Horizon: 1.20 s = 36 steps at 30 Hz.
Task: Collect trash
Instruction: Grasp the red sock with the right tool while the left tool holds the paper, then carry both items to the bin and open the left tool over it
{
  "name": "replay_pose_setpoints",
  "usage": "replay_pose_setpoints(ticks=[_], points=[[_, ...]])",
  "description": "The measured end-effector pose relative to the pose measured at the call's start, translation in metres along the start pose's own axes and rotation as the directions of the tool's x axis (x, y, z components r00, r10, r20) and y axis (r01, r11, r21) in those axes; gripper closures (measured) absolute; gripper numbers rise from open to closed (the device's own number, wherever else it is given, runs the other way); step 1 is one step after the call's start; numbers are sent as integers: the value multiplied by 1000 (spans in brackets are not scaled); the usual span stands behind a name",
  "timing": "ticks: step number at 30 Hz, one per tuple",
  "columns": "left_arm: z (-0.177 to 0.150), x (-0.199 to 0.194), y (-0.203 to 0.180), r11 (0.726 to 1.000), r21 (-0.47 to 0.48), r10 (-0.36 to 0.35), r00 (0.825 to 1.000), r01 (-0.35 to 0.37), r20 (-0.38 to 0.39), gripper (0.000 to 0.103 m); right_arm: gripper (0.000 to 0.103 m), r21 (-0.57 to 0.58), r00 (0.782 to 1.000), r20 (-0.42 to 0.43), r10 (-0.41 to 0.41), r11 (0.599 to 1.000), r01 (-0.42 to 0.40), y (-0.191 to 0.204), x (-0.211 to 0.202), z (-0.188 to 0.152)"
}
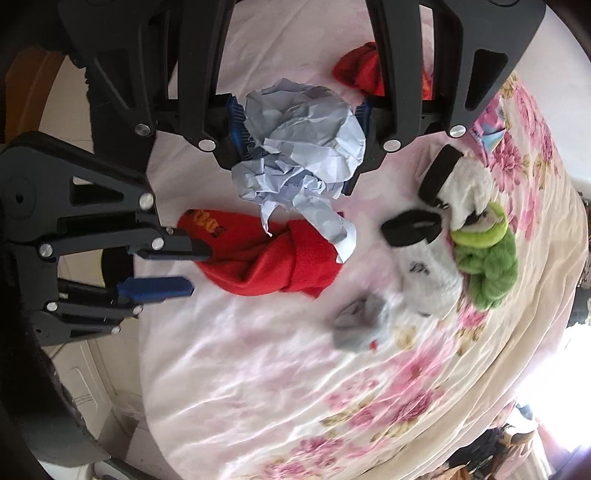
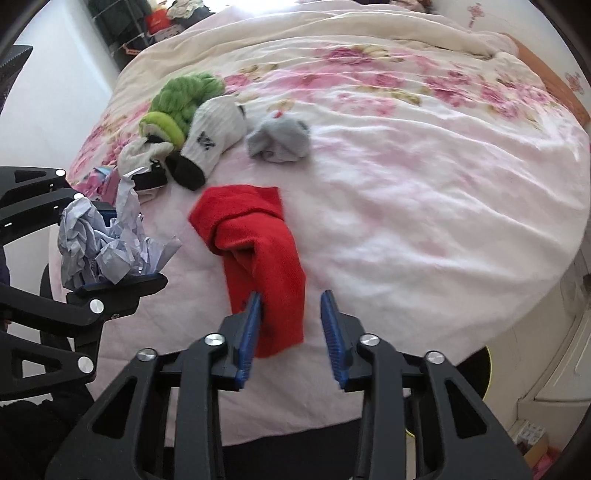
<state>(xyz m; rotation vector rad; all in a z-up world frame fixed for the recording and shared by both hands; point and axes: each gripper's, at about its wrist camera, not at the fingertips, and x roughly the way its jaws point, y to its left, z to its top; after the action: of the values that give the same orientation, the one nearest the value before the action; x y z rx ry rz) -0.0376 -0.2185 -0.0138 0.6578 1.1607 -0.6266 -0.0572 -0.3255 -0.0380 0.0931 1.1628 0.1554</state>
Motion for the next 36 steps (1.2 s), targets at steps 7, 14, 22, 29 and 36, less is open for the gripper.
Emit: replay_pose_setpoints(ticks=[7, 14, 22, 29, 36], points=[[6, 4, -6, 999, 8, -32, 999, 32, -6, 58, 97, 38, 999, -24, 40, 999, -39, -14, 3, -15], [0, 3, 3, 1000, -5, -9, 1000, 9, -14, 58, 50, 29, 997, 25, 73, 997, -73, -5, 8, 0], [-12, 1, 23, 999, -44, -3, 1000, 2, -26, 58, 47, -40, 988, -10, 155, 987, -155, 24, 30, 23], [-14, 13, 29, 999, -53, -12, 999, 9, -48, 58, 59, -32, 994, -57, 91, 995, -93, 29, 73, 25], [-17, 14, 31, 997, -67, -37, 998, 33, -56, 58, 85, -34, 992, -3, 127, 991, -127, 33, 48, 17]])
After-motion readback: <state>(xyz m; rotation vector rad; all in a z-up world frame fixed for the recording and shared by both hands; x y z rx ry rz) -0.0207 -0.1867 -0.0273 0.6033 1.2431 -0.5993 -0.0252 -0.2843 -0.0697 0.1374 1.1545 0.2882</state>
